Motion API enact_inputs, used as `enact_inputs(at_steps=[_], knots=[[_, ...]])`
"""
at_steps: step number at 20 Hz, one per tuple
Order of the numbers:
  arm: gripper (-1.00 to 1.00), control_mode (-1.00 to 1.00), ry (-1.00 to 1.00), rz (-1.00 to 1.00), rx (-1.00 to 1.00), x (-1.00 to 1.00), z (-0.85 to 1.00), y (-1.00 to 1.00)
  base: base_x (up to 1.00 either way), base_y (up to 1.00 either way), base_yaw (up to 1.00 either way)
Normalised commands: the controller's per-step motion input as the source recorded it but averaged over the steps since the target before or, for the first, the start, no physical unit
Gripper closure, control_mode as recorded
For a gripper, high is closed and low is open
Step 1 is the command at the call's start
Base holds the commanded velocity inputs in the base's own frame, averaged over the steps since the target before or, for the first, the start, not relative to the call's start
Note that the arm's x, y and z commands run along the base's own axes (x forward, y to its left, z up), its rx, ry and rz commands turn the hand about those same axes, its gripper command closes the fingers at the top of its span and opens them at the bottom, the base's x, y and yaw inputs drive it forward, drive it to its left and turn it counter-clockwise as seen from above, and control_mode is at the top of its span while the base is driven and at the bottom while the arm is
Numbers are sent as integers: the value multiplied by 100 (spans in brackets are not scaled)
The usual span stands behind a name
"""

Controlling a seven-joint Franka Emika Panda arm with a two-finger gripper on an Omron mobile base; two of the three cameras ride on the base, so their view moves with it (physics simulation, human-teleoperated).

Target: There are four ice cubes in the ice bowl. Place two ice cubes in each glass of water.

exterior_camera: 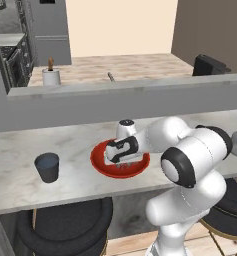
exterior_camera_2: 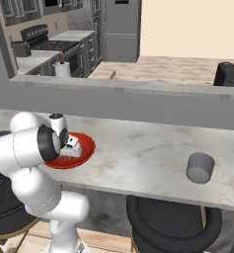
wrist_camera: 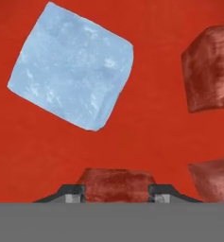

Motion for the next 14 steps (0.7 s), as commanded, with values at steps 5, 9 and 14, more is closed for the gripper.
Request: enact_inputs(at_steps=[5,9,14], knots=[[100,-100,0,-9,0,-31,2,3,0,0,0],[100,-100,-9,-11,3,-40,43,1,0,0,0],[100,-100,-11,-13,7,-20,74,0,0,0,0]])
